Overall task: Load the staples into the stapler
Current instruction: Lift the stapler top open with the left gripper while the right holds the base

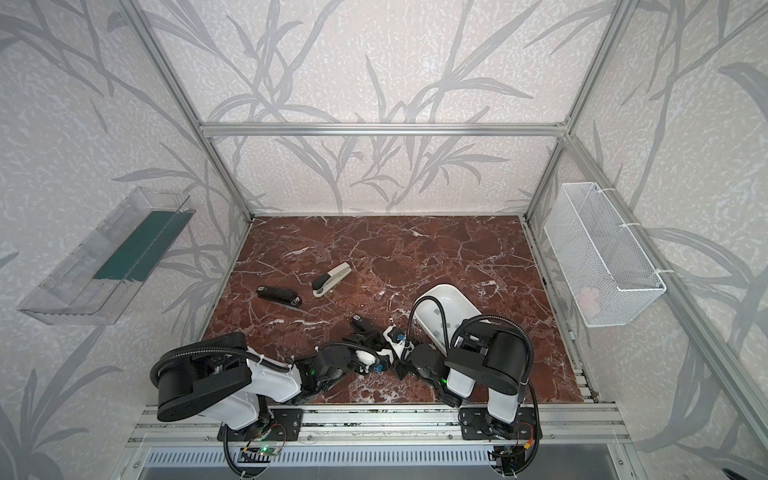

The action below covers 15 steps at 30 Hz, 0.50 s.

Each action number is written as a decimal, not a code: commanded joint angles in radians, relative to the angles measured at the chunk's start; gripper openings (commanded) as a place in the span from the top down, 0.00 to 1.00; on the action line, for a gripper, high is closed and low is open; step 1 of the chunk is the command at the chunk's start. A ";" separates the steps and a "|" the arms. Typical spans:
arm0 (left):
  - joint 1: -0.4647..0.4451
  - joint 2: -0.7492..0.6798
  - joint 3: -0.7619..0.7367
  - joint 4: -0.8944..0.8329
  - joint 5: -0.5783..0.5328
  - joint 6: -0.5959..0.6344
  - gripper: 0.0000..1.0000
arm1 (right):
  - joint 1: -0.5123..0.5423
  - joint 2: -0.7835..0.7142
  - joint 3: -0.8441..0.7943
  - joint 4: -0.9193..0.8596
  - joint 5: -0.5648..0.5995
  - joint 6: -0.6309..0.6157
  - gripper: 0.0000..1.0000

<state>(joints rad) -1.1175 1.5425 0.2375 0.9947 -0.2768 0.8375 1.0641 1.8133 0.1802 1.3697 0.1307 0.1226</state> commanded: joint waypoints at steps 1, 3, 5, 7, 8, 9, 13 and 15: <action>-0.003 -0.014 0.054 0.068 -0.022 -0.001 0.52 | 0.025 0.019 0.012 0.034 -0.017 -0.004 1.00; -0.003 -0.012 0.053 0.097 -0.031 -0.013 0.52 | 0.032 0.024 0.013 0.034 -0.013 -0.010 1.00; -0.004 -0.014 0.040 0.161 -0.043 -0.017 0.51 | 0.041 0.032 0.013 0.034 -0.004 -0.013 1.00; -0.003 -0.020 0.041 0.185 -0.065 -0.012 0.50 | 0.050 0.038 0.012 0.034 0.008 -0.013 1.00; -0.002 -0.028 0.049 0.173 -0.077 -0.008 0.50 | 0.054 0.042 0.010 0.034 0.013 -0.011 1.00; -0.002 -0.035 0.058 0.152 -0.085 -0.006 0.50 | 0.059 0.044 0.008 0.034 0.015 -0.010 1.00; 0.017 -0.073 0.076 0.125 -0.101 -0.042 0.51 | 0.081 0.051 0.005 0.034 0.038 -0.010 1.00; 0.026 -0.087 0.074 0.120 -0.093 -0.050 0.53 | 0.090 0.053 0.002 0.034 0.045 -0.010 1.00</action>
<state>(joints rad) -1.1149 1.5124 0.2447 0.9661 -0.3202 0.8219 1.1099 1.8427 0.1825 1.4212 0.2253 0.1234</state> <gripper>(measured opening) 0.477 0.170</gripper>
